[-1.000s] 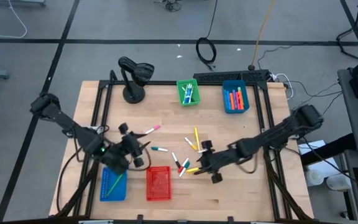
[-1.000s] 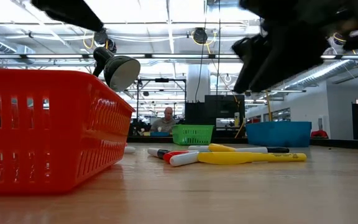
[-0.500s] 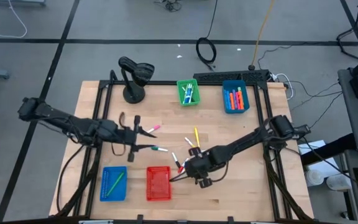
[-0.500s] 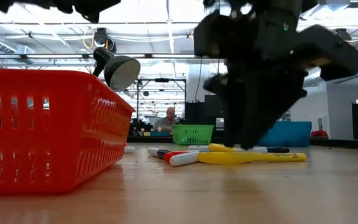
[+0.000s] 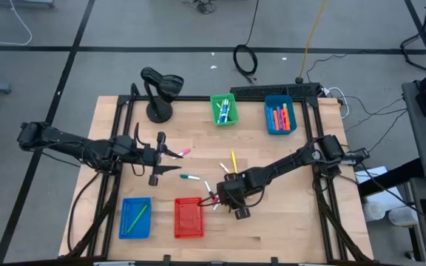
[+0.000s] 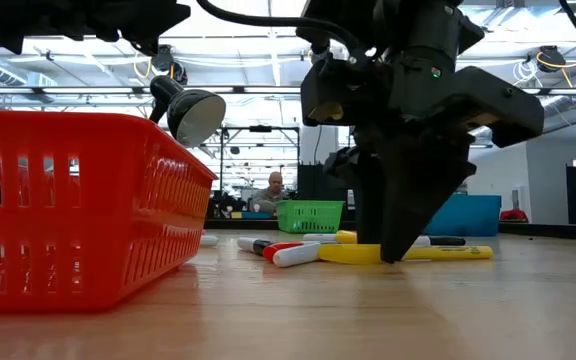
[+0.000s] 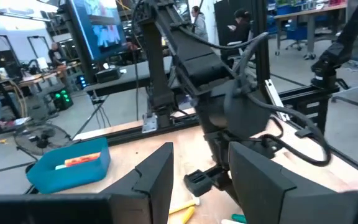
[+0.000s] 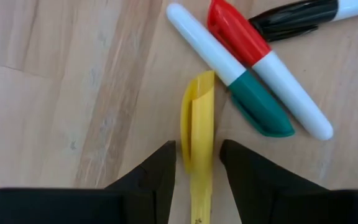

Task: Pick & Place Markers
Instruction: Put the bottom yellow highlighter pen into the blue bin

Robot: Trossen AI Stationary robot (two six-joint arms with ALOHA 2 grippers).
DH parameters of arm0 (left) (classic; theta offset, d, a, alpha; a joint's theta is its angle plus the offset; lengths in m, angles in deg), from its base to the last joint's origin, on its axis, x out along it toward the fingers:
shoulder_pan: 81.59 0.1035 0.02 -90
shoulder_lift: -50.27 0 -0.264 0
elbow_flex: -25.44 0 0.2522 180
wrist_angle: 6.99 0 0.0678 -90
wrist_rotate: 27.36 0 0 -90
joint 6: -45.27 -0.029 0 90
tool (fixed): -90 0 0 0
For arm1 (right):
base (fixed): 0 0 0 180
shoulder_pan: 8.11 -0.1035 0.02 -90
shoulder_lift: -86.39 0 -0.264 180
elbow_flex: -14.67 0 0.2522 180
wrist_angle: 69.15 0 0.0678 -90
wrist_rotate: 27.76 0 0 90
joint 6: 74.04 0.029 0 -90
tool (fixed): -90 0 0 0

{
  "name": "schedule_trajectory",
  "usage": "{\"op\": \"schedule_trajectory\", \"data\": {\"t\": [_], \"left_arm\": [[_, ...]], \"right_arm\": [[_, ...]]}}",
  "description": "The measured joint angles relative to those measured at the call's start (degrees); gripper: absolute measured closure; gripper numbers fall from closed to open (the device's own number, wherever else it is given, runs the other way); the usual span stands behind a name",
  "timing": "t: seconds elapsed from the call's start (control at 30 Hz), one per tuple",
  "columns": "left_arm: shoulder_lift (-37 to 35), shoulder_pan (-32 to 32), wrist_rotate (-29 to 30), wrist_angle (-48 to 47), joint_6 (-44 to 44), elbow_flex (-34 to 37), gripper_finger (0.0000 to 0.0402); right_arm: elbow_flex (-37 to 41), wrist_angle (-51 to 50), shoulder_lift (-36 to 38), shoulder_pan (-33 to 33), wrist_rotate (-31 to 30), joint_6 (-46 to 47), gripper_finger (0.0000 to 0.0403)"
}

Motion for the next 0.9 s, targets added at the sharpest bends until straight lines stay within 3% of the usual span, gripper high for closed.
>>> {"op": "schedule_trajectory", "data": {"t": [0.13, 0.33, 0.63, 0.9], "left_arm": [[0.01, 0.00, -0.22, 0.02, 0.00, 0.00, 0.0243], [0.01, 0.00, -0.22, -0.13, 0.95, 0.00, 0.0243], [0.01, 0.00, -0.20, -0.17, 1.87, -0.02, 0.0243], [0.01, 0.00, -0.13, -0.33, 3.01, -0.09, 0.0243]], "right_arm": [[1.70, 2.04, 0.12, 0.33, -0.27, 0.04, 0.0293], [3.06, 2.60, 0.04, 0.12, -1.24, 0.53, 0.0377], [3.53, 2.12, 2.46, -0.03, -2.81, 0.42, 0.0379], [3.65, 2.80, 13.29, 0.00, -11.06, 0.21, 0.0384]]}}
